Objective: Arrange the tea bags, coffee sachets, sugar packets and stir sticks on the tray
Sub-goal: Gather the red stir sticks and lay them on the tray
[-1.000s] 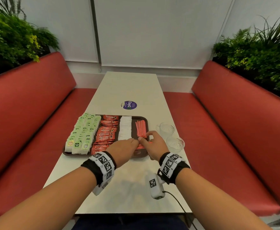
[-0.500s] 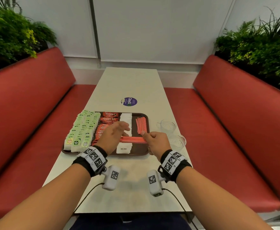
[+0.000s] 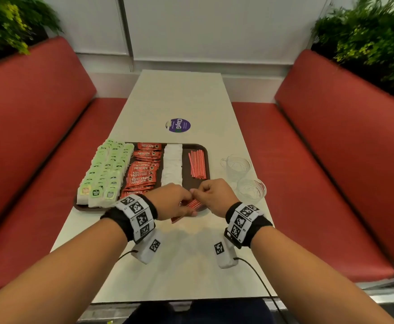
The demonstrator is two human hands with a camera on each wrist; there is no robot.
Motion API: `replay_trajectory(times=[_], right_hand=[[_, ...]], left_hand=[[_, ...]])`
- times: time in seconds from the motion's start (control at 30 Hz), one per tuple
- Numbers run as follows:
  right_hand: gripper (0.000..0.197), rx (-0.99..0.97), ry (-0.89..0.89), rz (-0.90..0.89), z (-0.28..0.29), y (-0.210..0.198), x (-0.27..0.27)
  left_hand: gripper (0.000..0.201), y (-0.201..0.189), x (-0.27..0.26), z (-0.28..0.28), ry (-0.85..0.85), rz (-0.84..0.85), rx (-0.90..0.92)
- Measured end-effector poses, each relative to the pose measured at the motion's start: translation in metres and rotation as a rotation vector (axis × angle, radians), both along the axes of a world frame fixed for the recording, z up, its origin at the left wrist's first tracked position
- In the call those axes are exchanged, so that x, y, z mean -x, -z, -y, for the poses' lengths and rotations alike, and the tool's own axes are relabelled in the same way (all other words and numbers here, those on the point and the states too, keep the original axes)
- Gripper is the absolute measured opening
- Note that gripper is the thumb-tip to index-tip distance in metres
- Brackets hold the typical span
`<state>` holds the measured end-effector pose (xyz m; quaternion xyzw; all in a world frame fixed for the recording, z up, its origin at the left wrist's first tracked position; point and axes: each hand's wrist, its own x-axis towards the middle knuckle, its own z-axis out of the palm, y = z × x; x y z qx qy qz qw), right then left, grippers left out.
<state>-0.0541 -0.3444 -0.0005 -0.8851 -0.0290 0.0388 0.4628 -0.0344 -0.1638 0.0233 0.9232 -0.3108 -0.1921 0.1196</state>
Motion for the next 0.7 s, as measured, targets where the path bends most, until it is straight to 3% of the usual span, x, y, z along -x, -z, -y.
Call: replay_trajectory(times=[0.1,0.23,0.3,0.37,0.43,0.6,0.7], right_hand=[[0.029,0.030,-0.003,-0.030,0.003,0.006,-0.012],[0.052,0.050,0.184,-0.080,0.008,0.019,-0.031],[0.042,0.201,0.215,-0.171,0.012,0.029,-0.037],[0.024,0.421,0.145,-0.300,0.014,0.040,-0.040],[0.018,0.573,0.054,-0.390,0.012,0.046,-0.044],[0.012,0.549,0.034,-0.468,0.012,0.048,-0.055],[0.015,0.538,0.028,-0.510,0.013,0.047,-0.058]], left_hand=[[0.034,0.006,-0.015,0.010,0.042,-0.073,-0.087],[0.038,0.022,-0.044,0.012,-0.053,-0.102,-0.072],[0.036,0.031,-0.059,0.015,-0.192,-0.145,-0.018],[0.035,0.038,-0.068,0.025,-0.319,-0.227,0.039],[0.036,0.044,-0.072,0.040,-0.371,-0.289,0.027],[0.035,0.058,-0.085,0.071,-0.396,-0.238,-0.090],[0.041,0.065,-0.093,0.081,-0.503,-0.226,-0.098]])
